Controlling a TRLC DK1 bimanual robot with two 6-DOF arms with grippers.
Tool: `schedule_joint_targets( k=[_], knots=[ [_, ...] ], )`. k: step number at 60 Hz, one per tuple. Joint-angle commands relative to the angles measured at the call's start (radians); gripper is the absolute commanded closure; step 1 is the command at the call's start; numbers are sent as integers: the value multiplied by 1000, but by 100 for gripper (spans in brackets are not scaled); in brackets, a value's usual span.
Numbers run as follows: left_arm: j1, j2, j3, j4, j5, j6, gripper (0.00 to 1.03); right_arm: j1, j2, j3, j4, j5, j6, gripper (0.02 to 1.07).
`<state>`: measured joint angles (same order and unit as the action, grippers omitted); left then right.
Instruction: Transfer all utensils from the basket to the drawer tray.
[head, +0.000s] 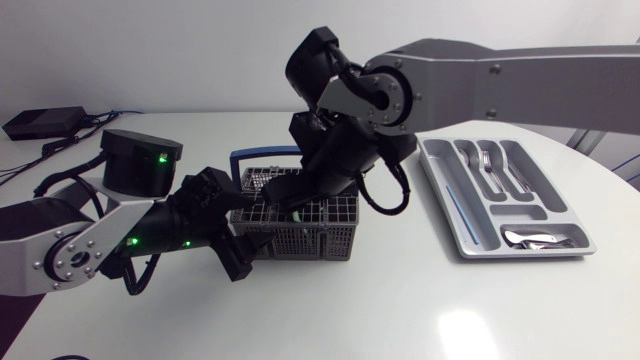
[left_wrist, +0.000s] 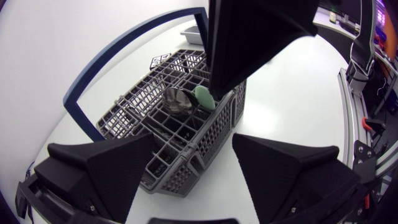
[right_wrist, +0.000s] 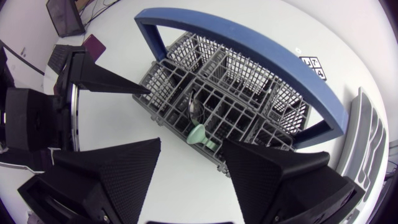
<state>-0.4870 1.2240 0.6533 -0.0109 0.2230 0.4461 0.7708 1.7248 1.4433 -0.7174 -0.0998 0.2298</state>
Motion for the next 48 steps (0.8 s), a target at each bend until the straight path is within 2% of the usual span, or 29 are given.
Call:
schedule_joint_targets(
  k=[1, 7, 11, 17, 23, 42, 46, 48],
  knots=[
    [5, 19, -23, 15, 6, 9, 16, 2, 36, 26, -19, 9, 46, 47],
    [8, 23, -26, 20, 6, 11, 16, -1, 56, 31, -19, 14, 57, 49],
    [11, 26, -27, 25, 10, 13, 16, -1, 65, 31, -19, 14, 66, 60],
    [11, 29, -29, 29, 12, 11, 16, -1, 81, 37, -17, 23, 71, 63],
    [11, 34, -29, 32, 12, 13, 16, 1, 90, 37, -16, 23, 72, 71],
    [14, 42, -27, 42, 12, 11, 16, 5, 117, 45, 22, 40, 72, 71],
    [14, 42, -29, 42, 12, 11, 16, 7, 130, 48, 32, 40, 74, 80],
    [14, 42, -29, 42, 12, 11, 16, 8, 133, 48, 32, 41, 75, 80]
  ],
)
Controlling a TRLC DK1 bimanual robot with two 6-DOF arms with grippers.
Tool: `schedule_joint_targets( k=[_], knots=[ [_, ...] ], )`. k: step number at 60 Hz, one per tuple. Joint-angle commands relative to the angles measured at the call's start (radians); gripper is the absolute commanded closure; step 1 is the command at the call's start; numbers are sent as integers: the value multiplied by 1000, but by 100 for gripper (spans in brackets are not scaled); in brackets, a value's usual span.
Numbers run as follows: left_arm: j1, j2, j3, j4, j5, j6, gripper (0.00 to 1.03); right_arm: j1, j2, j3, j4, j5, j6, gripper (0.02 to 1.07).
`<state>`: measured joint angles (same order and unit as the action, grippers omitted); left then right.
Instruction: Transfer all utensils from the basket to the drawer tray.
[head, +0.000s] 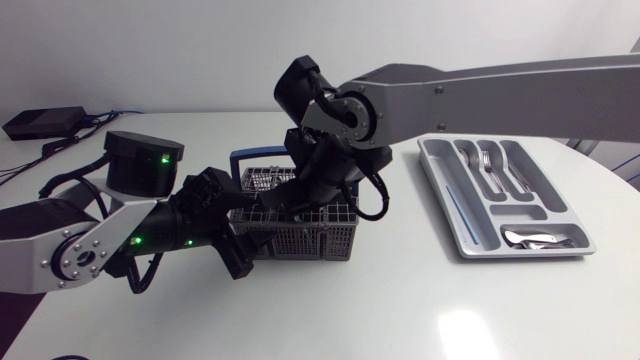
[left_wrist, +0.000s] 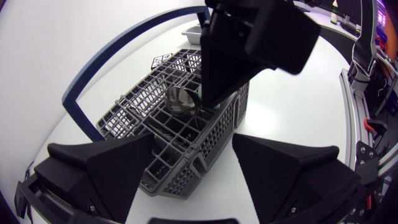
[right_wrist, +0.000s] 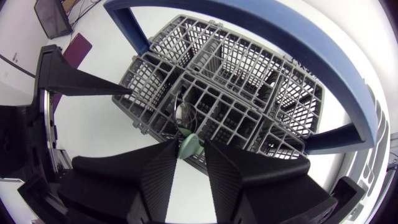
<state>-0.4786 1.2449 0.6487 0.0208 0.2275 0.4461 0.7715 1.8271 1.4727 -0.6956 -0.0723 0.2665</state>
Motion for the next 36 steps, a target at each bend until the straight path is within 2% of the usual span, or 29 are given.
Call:
schedule_joint_targets(
  k=[1, 18, 21, 36],
  knots=[
    [6, 21, -24, 8, 7, 11, 16, 8, 34, 18, 11, 17, 42, 81],
    [3, 18, -27, 8, 7, 11, 16, 3, 11, -3, 24, 71, 39, 91],
    [3, 16, -29, 8, 7, 11, 16, 2, -2, -14, 31, 66, 33, 95],
    [5, 13, -27, 7, 7, 11, 16, 0, -86, -41, 42, 14, 8, 95]
  ],
)
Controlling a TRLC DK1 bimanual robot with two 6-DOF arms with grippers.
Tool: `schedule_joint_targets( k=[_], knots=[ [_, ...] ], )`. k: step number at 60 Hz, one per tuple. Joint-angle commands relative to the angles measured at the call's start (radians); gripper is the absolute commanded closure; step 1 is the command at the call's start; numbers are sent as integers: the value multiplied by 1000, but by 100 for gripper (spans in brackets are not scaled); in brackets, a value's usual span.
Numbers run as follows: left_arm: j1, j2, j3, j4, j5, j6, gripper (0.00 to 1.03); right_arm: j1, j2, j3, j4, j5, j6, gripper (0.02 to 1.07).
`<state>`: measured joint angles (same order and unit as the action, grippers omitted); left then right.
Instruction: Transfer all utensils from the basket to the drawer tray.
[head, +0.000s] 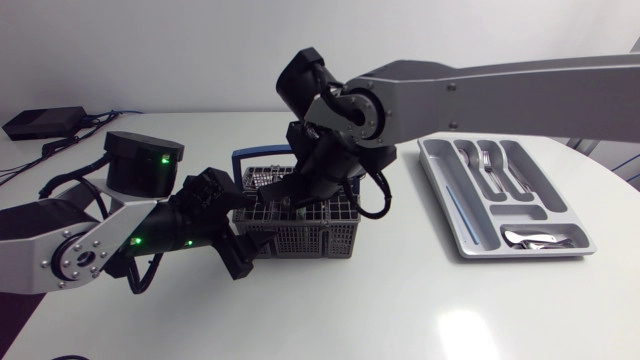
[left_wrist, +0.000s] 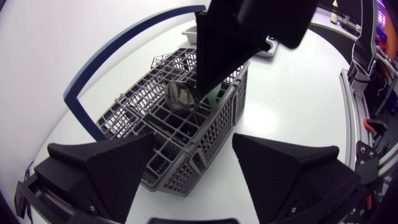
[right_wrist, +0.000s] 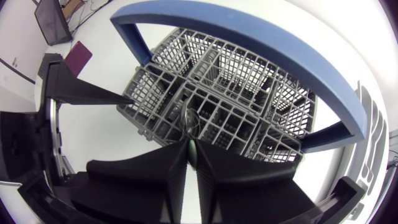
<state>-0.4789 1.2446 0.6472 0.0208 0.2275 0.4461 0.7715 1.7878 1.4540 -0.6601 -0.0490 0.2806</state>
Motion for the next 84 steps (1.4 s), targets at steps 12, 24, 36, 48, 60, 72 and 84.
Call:
schedule_joint_targets(
  k=[12, 24, 36, 48, 60, 72, 84],
  knots=[
    [-3, 13, -26, 4, 7, 9, 16, 3, -97, -37, 10, -37, -20, 95],
    [-1, 12, -21, -1, 6, 8, 16, 5, -153, -4, -33, -46, -27, 95],
    [-3, 18, -18, -2, 4, 8, 16, -6, -208, 23, -73, -84, -27, 95],
    [-3, 27, -14, -2, -1, 6, 16, -43, -271, 43, -92, -153, -17, 95],
    [-9, 35, -12, -4, -2, 6, 16, -78, -324, 43, -122, -166, -17, 95],
    [-12, 24, -12, -13, -2, 5, 16, -256, -426, -20, -243, -160, -72, 96],
    [-23, 23, -8, -15, -4, 2, 16, -488, -499, -144, -322, -60, -204, 96]
  ],
)
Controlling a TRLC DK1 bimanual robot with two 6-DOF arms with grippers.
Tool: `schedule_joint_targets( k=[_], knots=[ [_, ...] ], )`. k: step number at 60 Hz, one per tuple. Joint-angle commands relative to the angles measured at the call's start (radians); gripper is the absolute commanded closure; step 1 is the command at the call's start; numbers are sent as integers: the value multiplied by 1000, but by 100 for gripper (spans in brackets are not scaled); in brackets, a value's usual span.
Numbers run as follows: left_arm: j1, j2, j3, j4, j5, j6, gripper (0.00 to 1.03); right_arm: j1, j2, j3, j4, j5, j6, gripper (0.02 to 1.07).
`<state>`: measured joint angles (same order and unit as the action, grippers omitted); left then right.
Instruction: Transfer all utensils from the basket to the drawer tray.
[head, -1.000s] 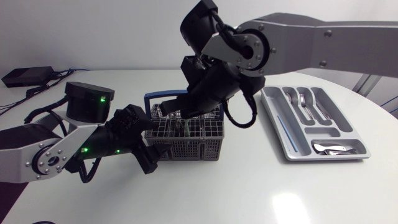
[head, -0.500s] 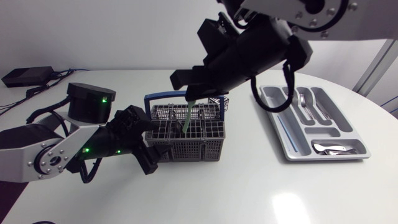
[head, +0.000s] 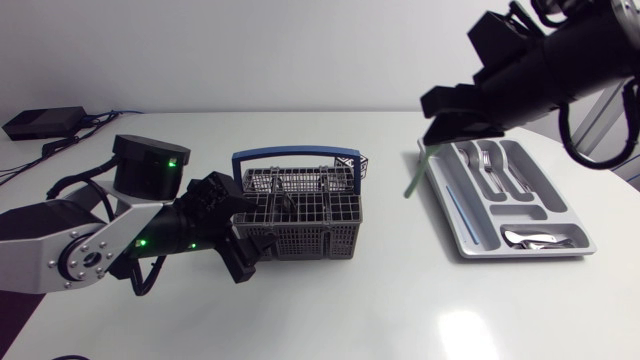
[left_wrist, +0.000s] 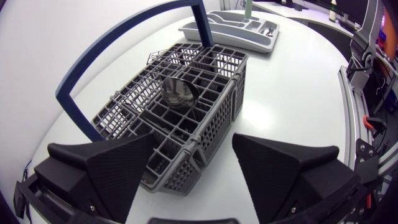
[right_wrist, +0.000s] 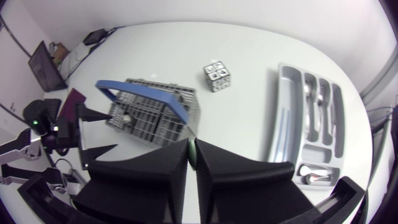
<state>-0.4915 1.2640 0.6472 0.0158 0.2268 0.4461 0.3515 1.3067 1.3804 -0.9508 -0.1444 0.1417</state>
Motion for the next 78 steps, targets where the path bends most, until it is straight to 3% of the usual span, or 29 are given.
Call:
schedule_joint_targets(
  k=[1, 12, 29, 41, 57, 67, 78],
  knots=[
    [-10, 2, -8, -11, -3, 2, 16, -94, -24, -89, -29, 48, -77, 96],
    [-24, -2, -3, -22, -3, 0, 16, -332, -50, -245, 43, 167, -231, 96],
    [-35, -11, 3, -34, -7, -4, 16, -568, -18, -446, 386, 391, -447, 96],
    [-38, -23, 5, -48, -9, -4, 16, -623, 88, -512, 607, 483, -504, 96],
    [-38, -43, -1, -62, -10, -3, 16, -622, 206, -537, 695, 514, -476, 95],
    [-39, -46, 0, -68, -10, -4, 16, -580, 216, -567, 716, 513, -444, 81],
    [-45, -52, 3, -76, -12, -4, 16, -520, 216, -555, 716, 511, -393, 49]
  ],
)
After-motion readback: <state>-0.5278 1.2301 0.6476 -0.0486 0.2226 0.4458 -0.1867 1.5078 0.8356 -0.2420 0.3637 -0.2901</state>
